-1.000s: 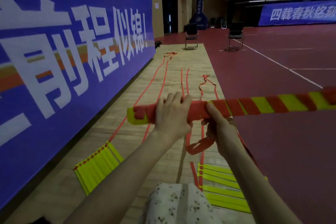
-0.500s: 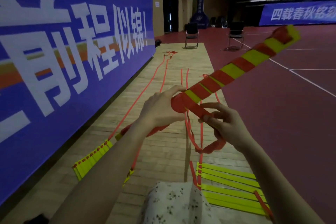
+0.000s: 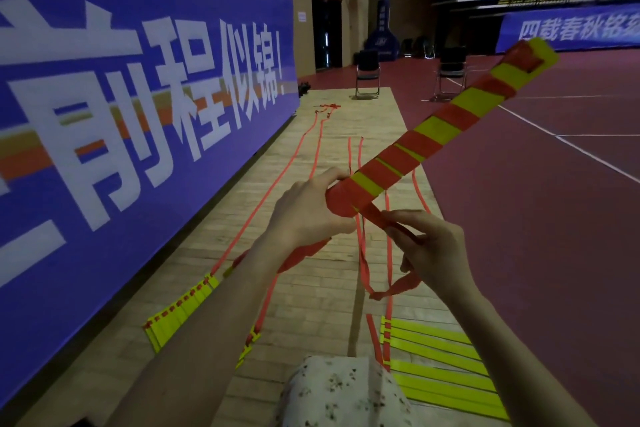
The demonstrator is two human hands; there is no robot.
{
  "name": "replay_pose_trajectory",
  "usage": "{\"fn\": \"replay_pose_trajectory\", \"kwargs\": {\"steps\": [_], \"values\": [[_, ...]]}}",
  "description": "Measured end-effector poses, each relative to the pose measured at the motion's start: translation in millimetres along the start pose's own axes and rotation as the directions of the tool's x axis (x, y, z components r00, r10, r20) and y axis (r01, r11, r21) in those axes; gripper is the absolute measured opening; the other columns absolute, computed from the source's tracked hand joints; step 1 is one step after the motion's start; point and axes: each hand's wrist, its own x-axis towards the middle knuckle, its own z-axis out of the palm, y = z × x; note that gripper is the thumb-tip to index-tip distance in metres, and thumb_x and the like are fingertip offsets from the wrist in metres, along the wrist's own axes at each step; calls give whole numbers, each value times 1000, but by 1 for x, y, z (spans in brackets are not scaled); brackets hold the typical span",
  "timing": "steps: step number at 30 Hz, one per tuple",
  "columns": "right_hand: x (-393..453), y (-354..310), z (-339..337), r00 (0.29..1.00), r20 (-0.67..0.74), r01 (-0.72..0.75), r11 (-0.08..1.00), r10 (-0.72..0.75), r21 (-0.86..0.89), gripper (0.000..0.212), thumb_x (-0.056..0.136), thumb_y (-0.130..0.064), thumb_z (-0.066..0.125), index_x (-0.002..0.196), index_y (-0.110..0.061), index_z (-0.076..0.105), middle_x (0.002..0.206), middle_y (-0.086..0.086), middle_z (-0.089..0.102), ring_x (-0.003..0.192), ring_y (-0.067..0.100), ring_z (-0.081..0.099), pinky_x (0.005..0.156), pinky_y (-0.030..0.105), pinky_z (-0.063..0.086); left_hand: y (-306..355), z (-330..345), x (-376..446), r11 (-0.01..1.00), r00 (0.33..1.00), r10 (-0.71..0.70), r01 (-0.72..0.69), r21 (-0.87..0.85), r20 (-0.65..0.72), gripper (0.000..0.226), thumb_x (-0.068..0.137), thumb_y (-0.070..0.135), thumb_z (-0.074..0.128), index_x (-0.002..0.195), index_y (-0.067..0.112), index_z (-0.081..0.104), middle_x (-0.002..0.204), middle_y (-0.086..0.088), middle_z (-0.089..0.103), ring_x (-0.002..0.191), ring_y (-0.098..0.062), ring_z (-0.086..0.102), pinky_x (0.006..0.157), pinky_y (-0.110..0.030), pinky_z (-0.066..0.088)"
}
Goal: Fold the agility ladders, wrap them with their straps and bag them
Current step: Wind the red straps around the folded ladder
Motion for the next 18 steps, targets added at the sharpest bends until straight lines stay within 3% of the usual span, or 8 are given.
{"fn": "replay_pose_trajectory", "kwargs": {"steps": [2,6,8,11,13,15,18], "values": [[0,4,1,999,-11,47,999,-47,-28,35,81,4,71,107,-18,69,100,-3,71,48,1,62,44,16,51,0,2,0,1000,1000,-9,8,-13,-4,59,63,39,77,115,46,50,85,16,64,79,-8,63,73,-32,53],[-3,10,3,980,-68,173,971,-186,-165,16,82,-8,70,97,-7,76,98,1,72,65,-20,55,62,1,46,0,5,2,999,1000,-24,23,-26,-6,59,62,40,76,115,45,51,84,16,65,79,-9,63,75,-35,54],[-4,10,4,979,-96,162,971,-180,-175,18,84,-15,68,95,-3,76,98,4,72,70,-19,53,63,0,45,1,6,2,1000,1000,-18,18,-20,-7,58,63,39,77,115,45,50,84,17,64,79,-8,63,75,-34,54],[-6,9,8,987,-65,133,979,-145,-157,12,81,-6,69,91,-5,76,98,2,72,67,-17,53,60,2,46,1,6,2,1000,1000,-13,13,6,-18,57,63,41,76,112,47,49,83,19,63,80,-7,63,74,-33,54],[-3,4,9,997,17,-78,996,79,-39,11,82,-3,73,88,-12,73,97,1,72,56,-9,57,52,12,48,2,8,2,1000,1000,-16,17,24,-24,58,61,43,75,111,48,47,83,19,64,82,-10,62,75,-34,54],[2,-3,9,922,166,-366,927,351,76,11,82,-8,76,87,-14,67,92,1,69,46,0,55,45,20,44,3,9,2,999,999,-11,12,37,-38,59,58,46,74,110,47,47,84,17,65,82,-12,62,75,-35,54],[8,-8,6,836,332,-495,862,437,111,20,81,-13,76,90,-6,60,86,-4,64,42,6,50,41,23,39,6,10,-1,999,999,15,-13,50,-44,59,59,47,75,112,45,49,87,16,64,83,-13,62,73,-31,52]]}}
